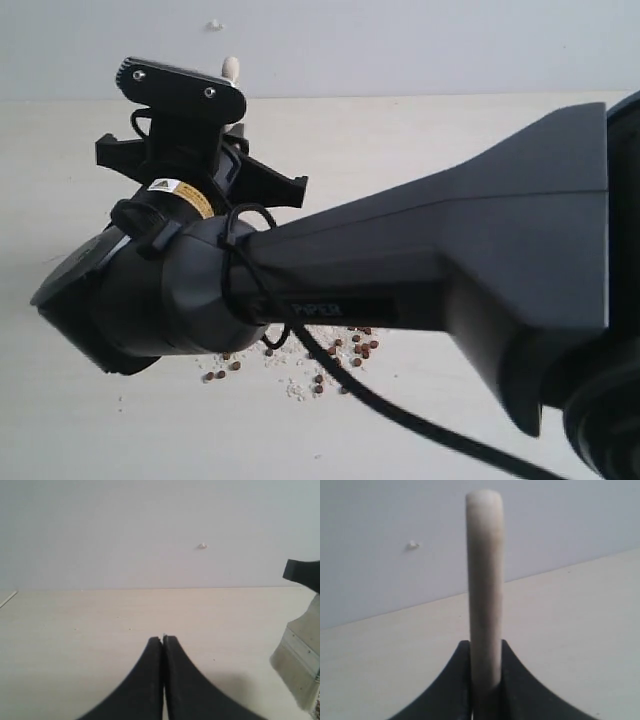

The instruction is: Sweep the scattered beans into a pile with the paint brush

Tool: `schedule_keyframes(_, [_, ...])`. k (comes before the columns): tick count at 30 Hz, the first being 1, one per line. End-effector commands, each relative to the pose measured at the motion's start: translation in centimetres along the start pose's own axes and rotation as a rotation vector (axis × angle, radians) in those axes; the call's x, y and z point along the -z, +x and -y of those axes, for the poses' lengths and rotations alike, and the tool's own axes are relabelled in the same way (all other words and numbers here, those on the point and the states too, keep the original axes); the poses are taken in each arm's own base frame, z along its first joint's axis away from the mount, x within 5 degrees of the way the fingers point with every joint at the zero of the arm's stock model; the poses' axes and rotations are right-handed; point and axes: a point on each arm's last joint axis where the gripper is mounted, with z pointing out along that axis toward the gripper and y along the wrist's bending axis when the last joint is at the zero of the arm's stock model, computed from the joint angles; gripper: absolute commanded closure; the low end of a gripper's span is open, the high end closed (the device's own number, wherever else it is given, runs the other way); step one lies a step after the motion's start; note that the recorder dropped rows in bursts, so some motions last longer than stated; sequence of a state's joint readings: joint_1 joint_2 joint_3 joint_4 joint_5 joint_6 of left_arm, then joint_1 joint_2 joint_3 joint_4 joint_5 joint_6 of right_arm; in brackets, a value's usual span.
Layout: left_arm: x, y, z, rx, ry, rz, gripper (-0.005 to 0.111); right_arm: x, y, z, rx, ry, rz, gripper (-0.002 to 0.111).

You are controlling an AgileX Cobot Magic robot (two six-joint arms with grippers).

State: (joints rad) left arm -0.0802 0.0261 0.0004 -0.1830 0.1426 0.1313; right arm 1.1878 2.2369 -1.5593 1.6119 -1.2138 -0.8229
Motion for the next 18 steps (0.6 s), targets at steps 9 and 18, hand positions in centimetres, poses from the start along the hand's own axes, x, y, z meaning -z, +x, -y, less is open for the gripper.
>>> schedule_keyframes(9, [0.0,-0.1,0.0,0.015,0.001,0.008,0.107,5.3,1.4,-3.5,0.009,-0.29,0.036,0.108])
schedule_keyframes(18, [0.0,-0.1,0.0,0.015,0.001,0.008,0.107,5.1,4.2,-3.9,0.128,-0.348,-0.08,0.108])
